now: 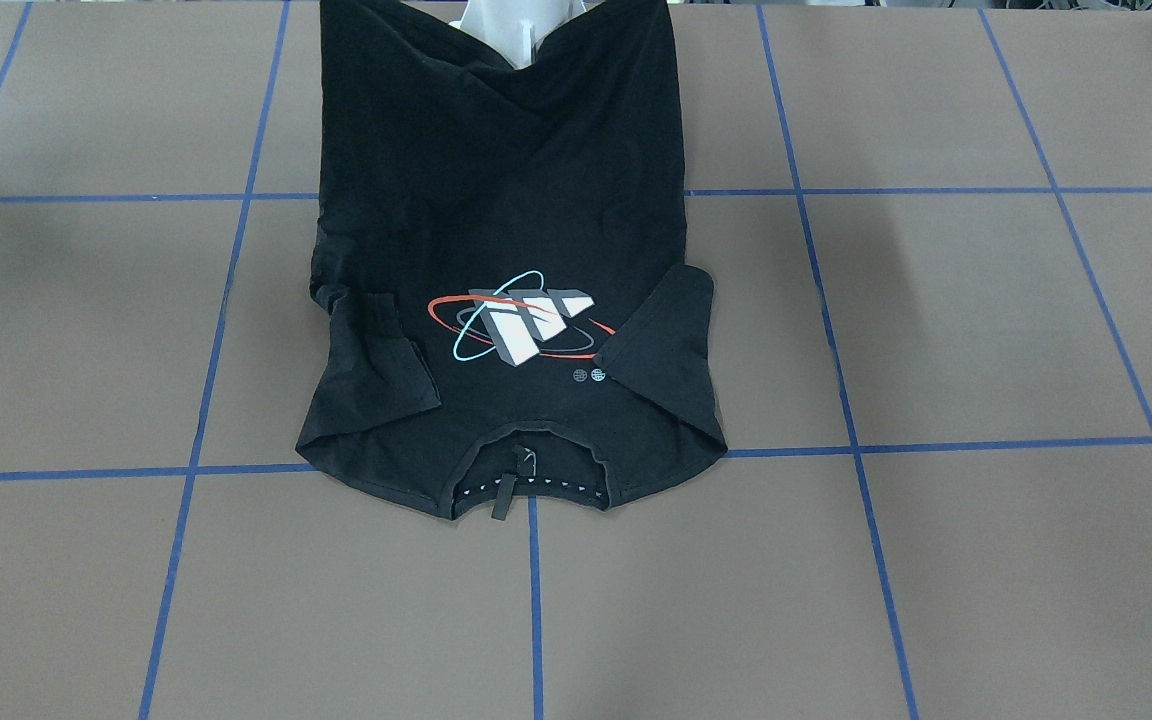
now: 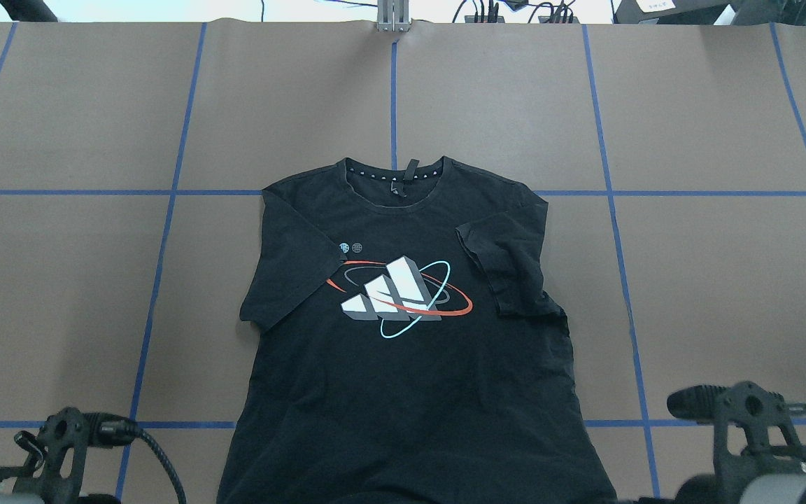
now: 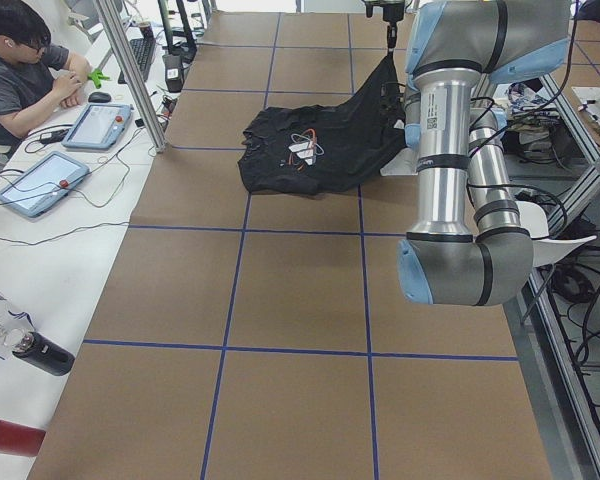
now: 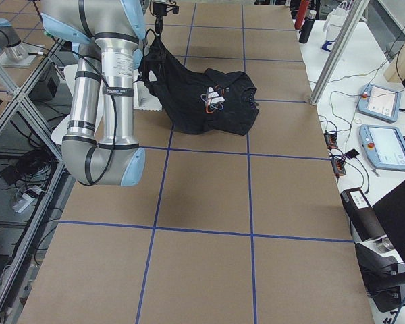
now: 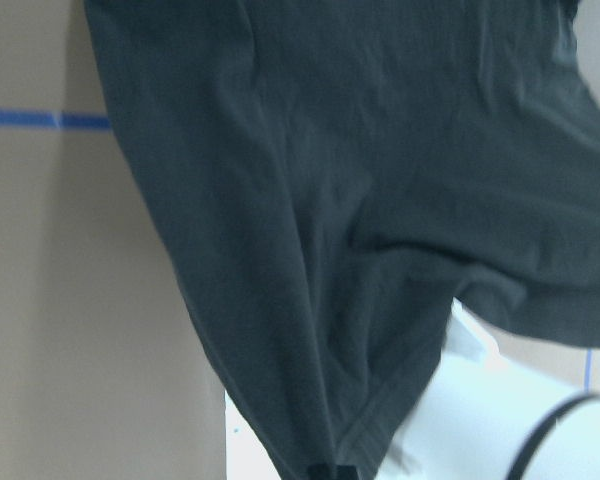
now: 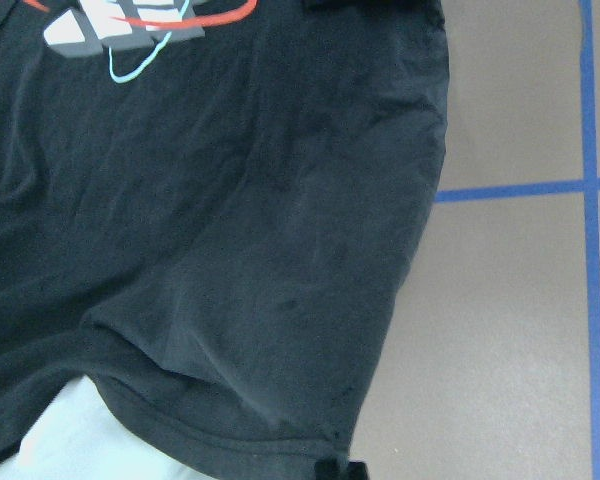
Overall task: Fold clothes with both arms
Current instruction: 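Lift the hem with both grippers and fold it toward the collar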
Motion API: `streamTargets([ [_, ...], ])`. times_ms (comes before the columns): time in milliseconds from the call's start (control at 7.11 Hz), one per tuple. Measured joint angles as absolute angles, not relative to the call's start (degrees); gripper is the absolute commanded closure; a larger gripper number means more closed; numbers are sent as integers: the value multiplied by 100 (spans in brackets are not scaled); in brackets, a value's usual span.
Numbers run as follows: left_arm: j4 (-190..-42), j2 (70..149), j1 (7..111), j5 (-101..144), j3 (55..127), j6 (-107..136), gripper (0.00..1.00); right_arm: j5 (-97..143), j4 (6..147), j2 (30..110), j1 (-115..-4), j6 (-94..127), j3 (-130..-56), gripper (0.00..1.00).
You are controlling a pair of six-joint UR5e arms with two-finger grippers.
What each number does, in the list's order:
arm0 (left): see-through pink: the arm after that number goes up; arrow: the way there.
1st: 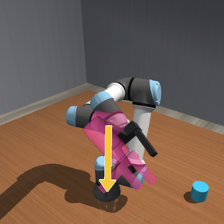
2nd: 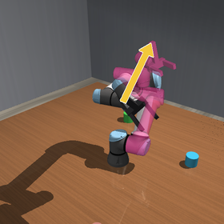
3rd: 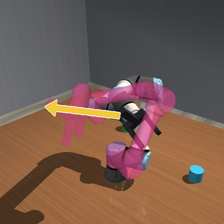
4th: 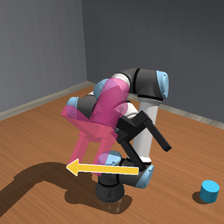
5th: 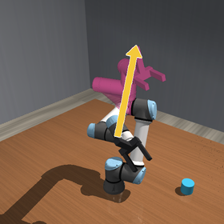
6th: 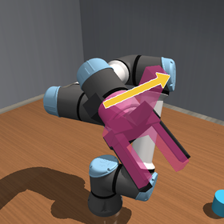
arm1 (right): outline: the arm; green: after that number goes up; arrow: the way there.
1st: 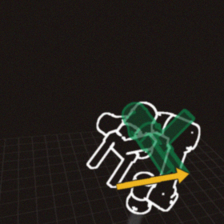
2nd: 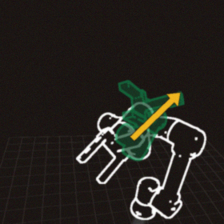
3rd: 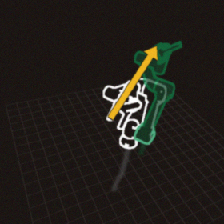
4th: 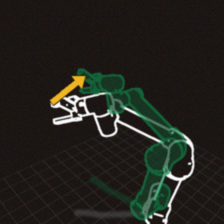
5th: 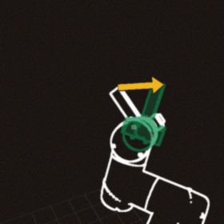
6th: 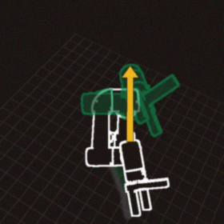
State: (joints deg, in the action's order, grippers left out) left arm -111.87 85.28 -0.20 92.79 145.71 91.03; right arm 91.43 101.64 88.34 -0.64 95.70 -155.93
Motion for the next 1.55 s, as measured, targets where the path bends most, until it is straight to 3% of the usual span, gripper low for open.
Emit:
streamTargets([
  [281,-11147,8957,871,9150,14012,8726,100,9169,10176,8018,-1083,9564,-14693,100],
  [703,-11137,10466,2248,8821,12394,8037,100,9166,10138,7196,-2512,9132,-13463,100],
  [1266,-11141,11105,3518,8778,11644,7246,100,9173,10116,6611,-3568,8765,-12772,100],
  [1547,-11219,11481,3756,8687,10813,7159,100,9184,10099,6263,-3864,8620,-12147,100],
])
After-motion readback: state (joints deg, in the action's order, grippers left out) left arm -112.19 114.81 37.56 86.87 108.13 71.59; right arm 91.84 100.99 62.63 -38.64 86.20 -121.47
